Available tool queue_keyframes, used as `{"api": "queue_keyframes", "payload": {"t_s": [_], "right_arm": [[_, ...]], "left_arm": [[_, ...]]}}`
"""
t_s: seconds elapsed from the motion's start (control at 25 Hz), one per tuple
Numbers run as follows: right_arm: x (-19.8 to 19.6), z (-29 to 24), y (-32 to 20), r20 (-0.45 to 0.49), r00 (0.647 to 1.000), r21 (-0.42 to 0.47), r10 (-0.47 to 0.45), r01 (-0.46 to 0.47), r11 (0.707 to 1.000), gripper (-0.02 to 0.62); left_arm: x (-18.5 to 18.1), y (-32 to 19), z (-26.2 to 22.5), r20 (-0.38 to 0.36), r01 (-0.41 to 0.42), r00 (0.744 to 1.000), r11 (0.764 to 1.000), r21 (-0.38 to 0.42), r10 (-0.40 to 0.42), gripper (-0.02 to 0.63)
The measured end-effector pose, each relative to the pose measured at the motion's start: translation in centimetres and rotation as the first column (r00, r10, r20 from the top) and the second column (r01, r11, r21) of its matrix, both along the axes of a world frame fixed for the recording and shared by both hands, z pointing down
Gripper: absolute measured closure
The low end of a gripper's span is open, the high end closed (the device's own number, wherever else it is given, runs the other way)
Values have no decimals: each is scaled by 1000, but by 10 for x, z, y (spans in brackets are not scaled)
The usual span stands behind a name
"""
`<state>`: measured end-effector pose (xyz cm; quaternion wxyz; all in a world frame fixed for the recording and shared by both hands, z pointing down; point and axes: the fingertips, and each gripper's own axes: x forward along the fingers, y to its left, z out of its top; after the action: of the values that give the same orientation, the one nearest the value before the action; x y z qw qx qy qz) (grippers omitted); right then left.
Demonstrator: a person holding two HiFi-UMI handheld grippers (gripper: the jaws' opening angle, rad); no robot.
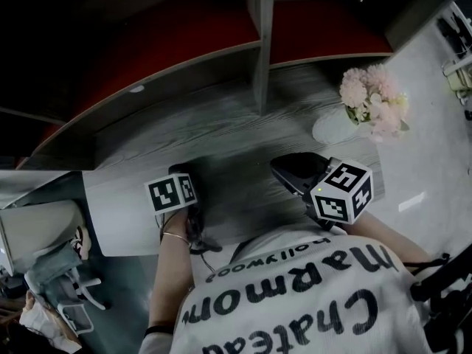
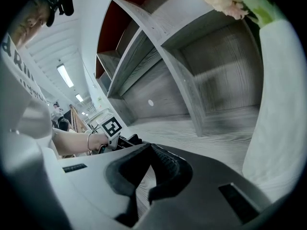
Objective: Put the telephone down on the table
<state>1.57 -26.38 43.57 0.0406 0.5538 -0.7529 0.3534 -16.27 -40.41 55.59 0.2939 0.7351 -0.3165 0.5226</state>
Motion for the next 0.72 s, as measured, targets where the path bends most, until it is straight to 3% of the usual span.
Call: {"api": "queue_keyframes", "payload": {"t_s": [0.2,0.4,0.72], "right_arm": [[-13,4,-7,13,1000,-9,-19,19,1000,589],[-34,9,-18,29,998,-16,-49,49,999,589],[-78,21,-26,44,984,-40,-174,176,984,589]], "left_arm": [[-1,2,0,-5,-25,1000,1000,-2,25,331],[-1,7,1,30,-126,992,992,13,126,331],[-3,9,-1,47,-201,979,979,29,199,331]]}}
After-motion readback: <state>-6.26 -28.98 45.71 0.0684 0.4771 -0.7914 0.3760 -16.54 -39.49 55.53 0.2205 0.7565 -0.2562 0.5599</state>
